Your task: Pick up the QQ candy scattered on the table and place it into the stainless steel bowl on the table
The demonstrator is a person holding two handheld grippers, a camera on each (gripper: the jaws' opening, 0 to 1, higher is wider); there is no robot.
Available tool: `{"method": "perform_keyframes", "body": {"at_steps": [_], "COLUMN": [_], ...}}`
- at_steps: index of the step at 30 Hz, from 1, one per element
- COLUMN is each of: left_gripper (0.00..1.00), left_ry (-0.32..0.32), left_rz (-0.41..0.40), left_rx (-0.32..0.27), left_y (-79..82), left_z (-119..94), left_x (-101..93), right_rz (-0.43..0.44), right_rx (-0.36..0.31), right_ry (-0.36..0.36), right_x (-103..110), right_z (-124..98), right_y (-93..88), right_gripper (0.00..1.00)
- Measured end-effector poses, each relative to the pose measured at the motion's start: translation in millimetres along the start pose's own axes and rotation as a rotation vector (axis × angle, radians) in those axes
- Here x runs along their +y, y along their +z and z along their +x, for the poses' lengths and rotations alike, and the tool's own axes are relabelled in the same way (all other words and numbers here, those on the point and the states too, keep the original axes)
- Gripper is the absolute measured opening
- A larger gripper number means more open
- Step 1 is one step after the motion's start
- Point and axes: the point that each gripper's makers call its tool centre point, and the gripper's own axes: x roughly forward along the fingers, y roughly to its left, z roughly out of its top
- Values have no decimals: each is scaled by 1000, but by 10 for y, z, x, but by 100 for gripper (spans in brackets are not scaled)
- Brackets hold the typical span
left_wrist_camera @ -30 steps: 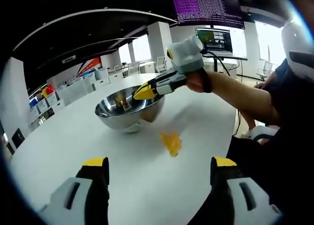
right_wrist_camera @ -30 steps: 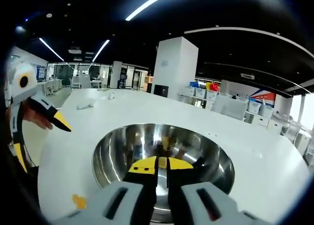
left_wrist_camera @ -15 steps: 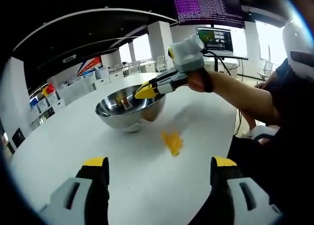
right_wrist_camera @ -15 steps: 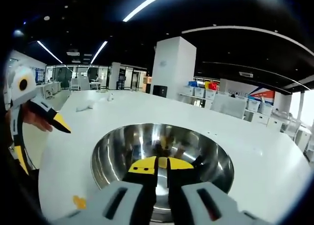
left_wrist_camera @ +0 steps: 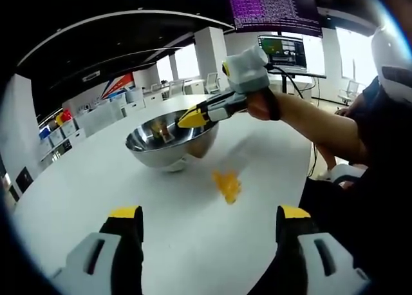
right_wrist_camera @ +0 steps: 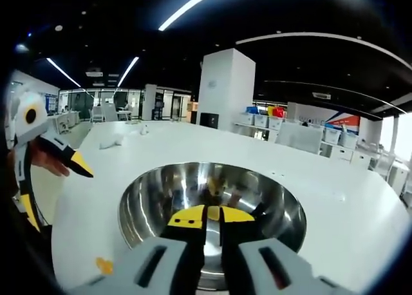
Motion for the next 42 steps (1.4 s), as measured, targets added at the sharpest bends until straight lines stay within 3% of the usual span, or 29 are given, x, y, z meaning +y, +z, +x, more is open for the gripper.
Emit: {"method": "perform_keyframes", "body": {"at_steps": [6, 11, 27, 32, 42], "left_gripper": [84, 83, 83, 83, 83], "left_ry": [0, 2, 1, 4, 3], "left_rz": [-2, 5, 2, 2, 3], "left_rx": [5, 5, 6, 12, 9], "left_y": [-16, -8, -13, -28, -9], "left_z": [6, 1, 5, 7, 13], "left_x": [-2, -5, -14, -9, -15], "right_rz": [13, 19, 15, 45, -15], "right_rx": [-2, -12, -21, -63, -153], "right_ry": [-2, -8, -12, 1, 4], "right_x": [-5, -17, -16, -3, 84], "right_z": [-2, -1, -25, -99, -382], "right_y": [-5, 7, 34, 191, 631], "right_gripper": [7, 14, 14, 14, 13]}}
